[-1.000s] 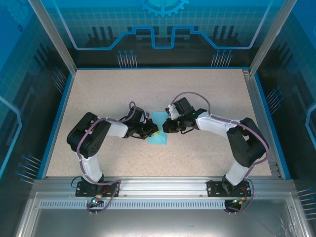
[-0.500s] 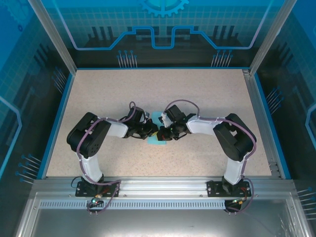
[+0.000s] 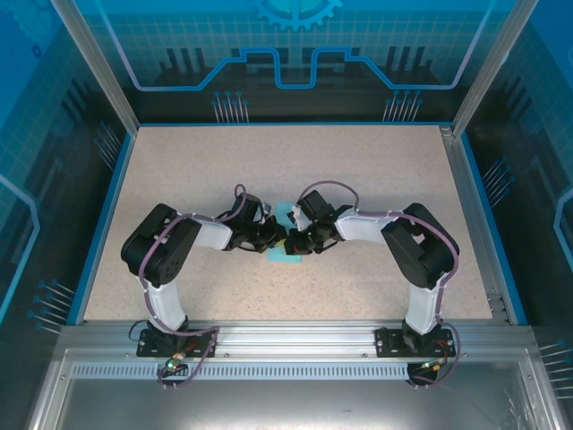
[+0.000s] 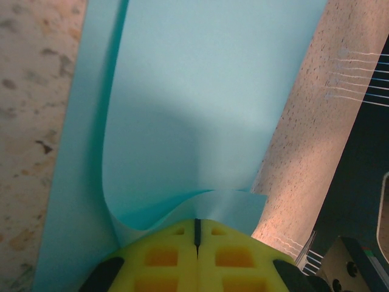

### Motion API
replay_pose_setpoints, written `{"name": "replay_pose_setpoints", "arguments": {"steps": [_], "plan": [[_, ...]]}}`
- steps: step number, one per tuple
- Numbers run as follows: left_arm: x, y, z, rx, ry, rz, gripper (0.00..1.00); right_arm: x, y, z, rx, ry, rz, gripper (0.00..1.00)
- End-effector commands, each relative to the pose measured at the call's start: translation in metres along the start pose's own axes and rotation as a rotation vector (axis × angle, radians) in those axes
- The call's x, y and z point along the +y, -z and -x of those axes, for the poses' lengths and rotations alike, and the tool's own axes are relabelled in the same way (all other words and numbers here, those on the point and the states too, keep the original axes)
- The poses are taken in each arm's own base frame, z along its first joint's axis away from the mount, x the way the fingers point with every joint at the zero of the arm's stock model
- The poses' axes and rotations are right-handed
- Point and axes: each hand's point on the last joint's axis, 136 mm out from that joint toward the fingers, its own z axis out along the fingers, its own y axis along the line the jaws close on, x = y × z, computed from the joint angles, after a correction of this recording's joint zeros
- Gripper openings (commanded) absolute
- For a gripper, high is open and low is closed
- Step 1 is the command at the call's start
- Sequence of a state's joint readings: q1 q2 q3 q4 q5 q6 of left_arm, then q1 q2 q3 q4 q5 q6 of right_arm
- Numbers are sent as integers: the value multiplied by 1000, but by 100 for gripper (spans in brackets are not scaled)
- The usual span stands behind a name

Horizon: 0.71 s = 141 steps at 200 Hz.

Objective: Fold a paper plane with a square sheet of paper (pick it up from the middle)
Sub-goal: Fold the triangle a second time at the center of the table.

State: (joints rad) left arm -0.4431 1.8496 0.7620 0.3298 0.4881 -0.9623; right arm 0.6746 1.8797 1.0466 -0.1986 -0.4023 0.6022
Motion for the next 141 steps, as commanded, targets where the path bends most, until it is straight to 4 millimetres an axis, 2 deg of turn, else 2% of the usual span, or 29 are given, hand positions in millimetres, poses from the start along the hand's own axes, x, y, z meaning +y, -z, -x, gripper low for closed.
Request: {"name": "replay_pose_setpoints", "arguments": {"steps": [1, 40, 91, 141], "plan": [[28, -1, -11, 29, 34, 87, 0, -17, -3, -6, 24, -22, -36, 7], [28, -1, -11, 30, 34, 89, 0, -23, -4, -11, 37, -29, -48, 7], [30, -1, -11, 31, 34, 94, 0, -10, 7, -6, 19, -1, -26, 9], [31, -1, -11, 30, 33, 97, 0, -30, -5, -21, 54, -41, -50, 8]]}}
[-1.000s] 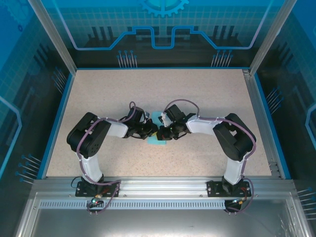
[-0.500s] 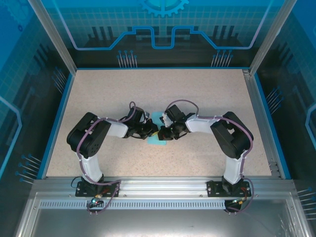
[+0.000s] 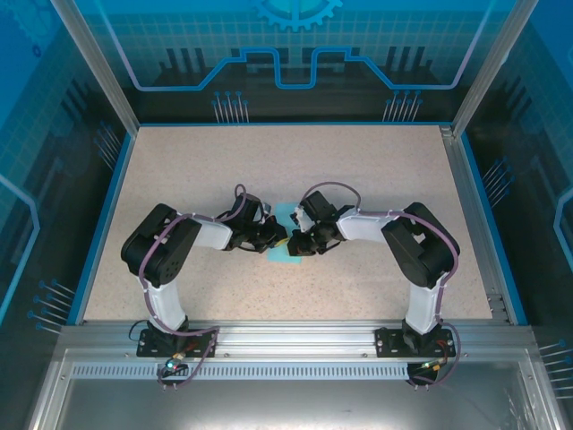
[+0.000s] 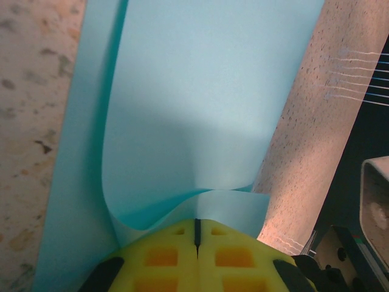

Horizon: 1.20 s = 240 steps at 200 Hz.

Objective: Fold a paper plane with a square sheet of paper (pick it up from the middle)
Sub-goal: Fold the triangle a second time at the center of the table.

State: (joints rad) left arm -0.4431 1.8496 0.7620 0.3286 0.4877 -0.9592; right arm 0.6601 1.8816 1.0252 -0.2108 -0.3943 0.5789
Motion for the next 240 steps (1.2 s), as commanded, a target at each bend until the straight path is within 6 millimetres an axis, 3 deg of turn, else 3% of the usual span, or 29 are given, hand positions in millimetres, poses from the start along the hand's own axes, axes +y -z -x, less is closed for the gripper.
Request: {"name": "replay_pose_setpoints", "arguments": {"steps": [1, 42, 91, 147, 200, 220, 224, 240], "plan": [[30, -1, -11, 30, 35, 95, 0, -17, -5, -15, 40, -37, -25, 8], [31, -1, -11, 32, 35, 96, 0, -22, -3, -19, 39, -61, -24, 8], [32, -1, -12, 34, 37, 97, 0, 1, 14, -9, 6, -40, 71, 9], [32, -1, -12, 33, 38, 99, 0, -22, 0, -28, 49, -104, 44, 9], [33, -1, -12, 33, 37, 101, 0, -9, 19, -26, 22, -72, 68, 10], [32, -1, -12, 33, 40, 99, 0, -7, 18, -26, 25, -74, 81, 10], [32, -1, -12, 31, 38, 97, 0, -15, 14, -36, 44, -91, 69, 10], [32, -1, -12, 31, 39, 97, 0, -27, 6, -43, 60, -115, 37, 10]]}}
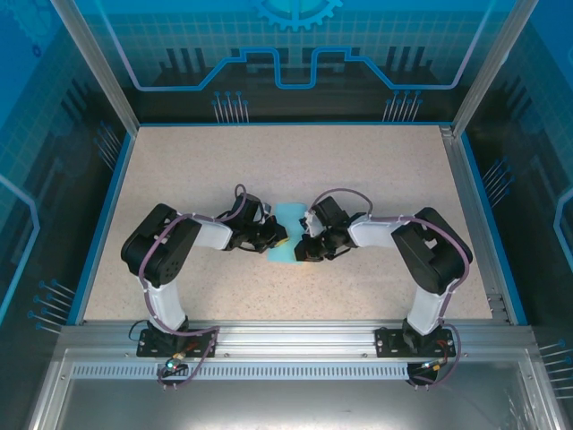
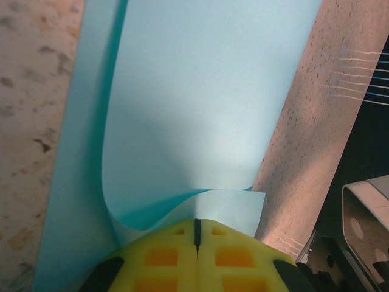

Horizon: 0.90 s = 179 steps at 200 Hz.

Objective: Fold a paper plane with a square sheet of paper (pick it up from the middle)
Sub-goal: Fold the triangle a second time at the center of the table.

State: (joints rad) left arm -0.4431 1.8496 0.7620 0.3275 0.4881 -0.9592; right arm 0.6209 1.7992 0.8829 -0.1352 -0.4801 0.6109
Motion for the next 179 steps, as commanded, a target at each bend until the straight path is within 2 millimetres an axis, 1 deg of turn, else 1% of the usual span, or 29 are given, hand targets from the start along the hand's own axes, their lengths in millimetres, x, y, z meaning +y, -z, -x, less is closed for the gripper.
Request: {"name": "replay_pose_setpoints", "arguments": {"steps": [1, 18, 33, 66, 84, 110, 124, 136, 138, 142, 171, 179], "plan": [[32, -1, -12, 30, 39, 97, 0, -21, -5, -20, 51, -64, -41, 10], [31, -1, -11, 30, 38, 96, 0, -30, -10, -24, 67, -84, -65, 10], [32, -1, -12, 31, 38, 98, 0, -35, -9, -27, 71, -93, -88, 9], [32, 0, -12, 33, 37, 99, 0, -30, 3, -27, 56, -69, -102, 9], [33, -1, -12, 31, 38, 102, 0, -20, 14, -20, 27, -47, -86, 9], [32, 0, -12, 31, 36, 101, 0, 8, 30, -4, -38, -5, -15, 10], [32, 0, -12, 29, 36, 102, 0, 21, 34, 6, -73, 9, 20, 11], [32, 0, -12, 29, 38, 103, 0, 25, 31, 9, -80, 7, 34, 12], [32, 0, -12, 28, 39, 102, 0, 31, 33, 15, -92, 18, 45, 12], [32, 0, -11, 28, 39, 100, 0, 36, 32, 19, -96, 26, 54, 12], [30, 0, -11, 28, 38, 97, 0, 39, 15, 28, -75, 26, 36, 11], [30, 0, -10, 27, 39, 96, 0, 37, 10, 29, -67, 19, 29, 11]]}}
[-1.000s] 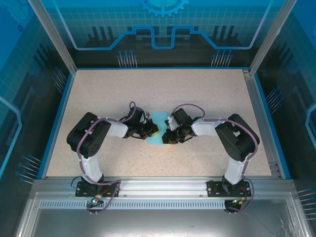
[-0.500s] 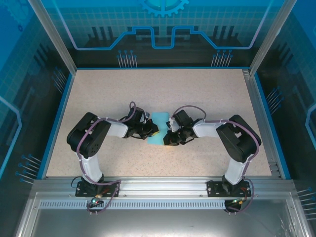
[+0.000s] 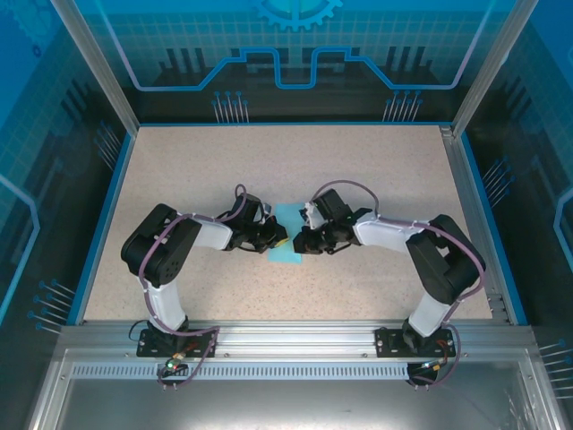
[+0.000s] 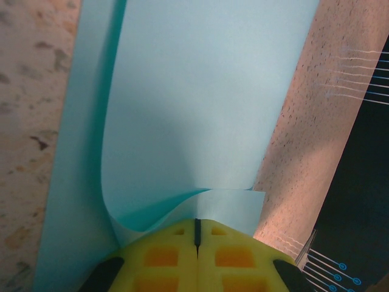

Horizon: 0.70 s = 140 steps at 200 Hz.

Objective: Fold a paper plane with a square sheet of paper (pick it up from the middle)
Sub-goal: Fold the triangle a second time at the center of the table.

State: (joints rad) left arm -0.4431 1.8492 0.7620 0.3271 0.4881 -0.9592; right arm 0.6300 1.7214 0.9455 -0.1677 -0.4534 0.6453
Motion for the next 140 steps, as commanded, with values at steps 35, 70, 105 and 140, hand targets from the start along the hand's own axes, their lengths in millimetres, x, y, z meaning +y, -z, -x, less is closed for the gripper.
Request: {"name": "replay_pose_setpoints", "arguments": {"steps": [35, 70, 105, 140], "plan": [[30, 0, -11, 30, 37, 96, 0, -16, -31, 1, 57, -36, -55, 11], [29, 0, -11, 30, 32, 95, 0, -52, -34, -20, 111, -73, -171, 10], [31, -1, -11, 30, 35, 102, 0, -57, -28, -29, 115, -84, -164, 10], [32, 0, -10, 28, 33, 103, 0, -39, -21, -27, 103, -60, -97, 12]]}}
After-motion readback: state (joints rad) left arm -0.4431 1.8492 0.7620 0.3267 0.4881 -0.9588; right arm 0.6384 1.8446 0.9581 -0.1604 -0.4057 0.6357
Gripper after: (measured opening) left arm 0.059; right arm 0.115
